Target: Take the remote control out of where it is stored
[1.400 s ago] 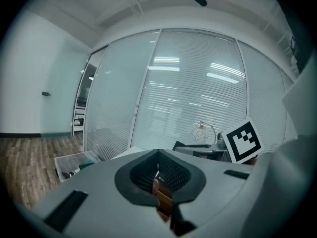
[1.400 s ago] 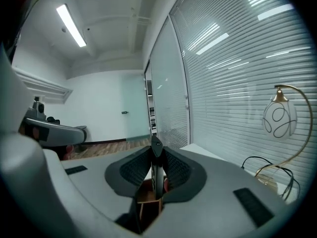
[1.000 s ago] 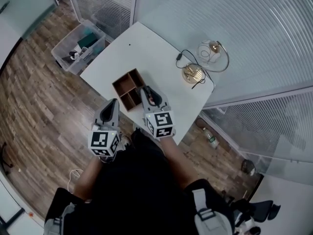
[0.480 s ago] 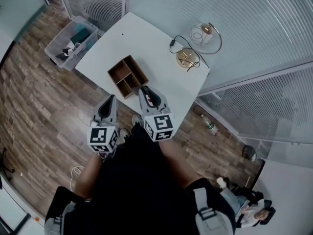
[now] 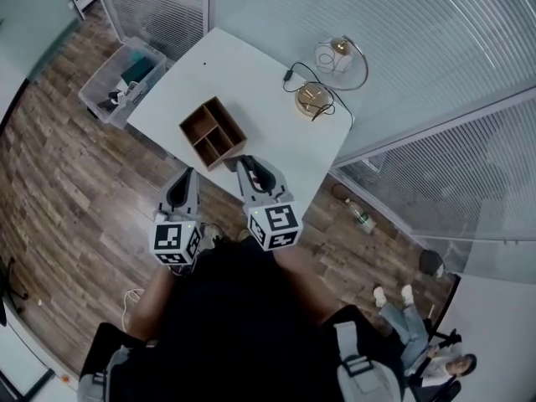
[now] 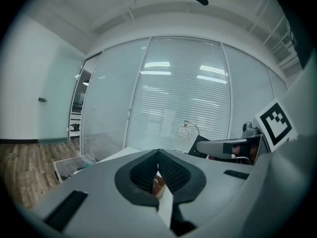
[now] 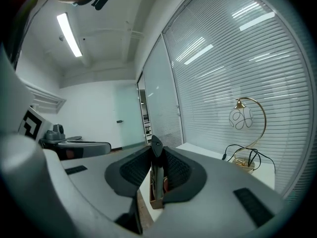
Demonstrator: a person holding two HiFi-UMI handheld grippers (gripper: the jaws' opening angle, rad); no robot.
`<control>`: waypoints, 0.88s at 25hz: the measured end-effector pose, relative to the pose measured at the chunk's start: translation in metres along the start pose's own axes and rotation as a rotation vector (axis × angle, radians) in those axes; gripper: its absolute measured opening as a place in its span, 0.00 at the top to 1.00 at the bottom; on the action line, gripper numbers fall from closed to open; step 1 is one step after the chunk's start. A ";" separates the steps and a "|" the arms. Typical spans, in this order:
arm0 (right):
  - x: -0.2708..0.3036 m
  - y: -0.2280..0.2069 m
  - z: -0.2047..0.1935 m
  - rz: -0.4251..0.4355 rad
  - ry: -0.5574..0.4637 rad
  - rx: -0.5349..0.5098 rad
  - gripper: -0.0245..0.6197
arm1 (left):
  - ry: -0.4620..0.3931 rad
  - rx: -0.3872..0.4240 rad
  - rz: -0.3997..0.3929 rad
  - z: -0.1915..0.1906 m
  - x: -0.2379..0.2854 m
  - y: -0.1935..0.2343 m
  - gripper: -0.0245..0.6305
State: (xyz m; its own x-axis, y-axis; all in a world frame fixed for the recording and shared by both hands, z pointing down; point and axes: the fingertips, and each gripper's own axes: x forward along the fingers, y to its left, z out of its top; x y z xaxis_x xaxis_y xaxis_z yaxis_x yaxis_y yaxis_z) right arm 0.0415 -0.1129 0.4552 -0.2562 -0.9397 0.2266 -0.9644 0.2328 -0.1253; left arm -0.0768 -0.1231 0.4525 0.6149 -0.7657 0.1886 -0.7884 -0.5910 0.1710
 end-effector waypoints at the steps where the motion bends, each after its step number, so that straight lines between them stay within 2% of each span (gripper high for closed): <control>1: -0.004 0.000 0.000 0.003 0.001 0.001 0.85 | 0.000 0.002 0.005 0.001 -0.001 -0.002 0.95; 8: -0.037 -0.007 0.001 0.006 0.000 -0.007 0.85 | -0.012 -0.007 0.020 0.004 -0.012 -0.028 0.95; 22: -0.105 -0.002 -0.013 0.030 -0.005 0.013 0.85 | -0.011 0.029 0.018 -0.004 -0.038 -0.081 0.95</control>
State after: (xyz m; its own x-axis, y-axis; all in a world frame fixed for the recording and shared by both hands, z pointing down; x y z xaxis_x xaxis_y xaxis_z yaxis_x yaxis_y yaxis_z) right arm 0.0694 -0.0114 0.4438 -0.2848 -0.9336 0.2177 -0.9553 0.2577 -0.1447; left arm -0.0363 -0.0454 0.4356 0.6003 -0.7790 0.1810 -0.7998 -0.5839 0.1394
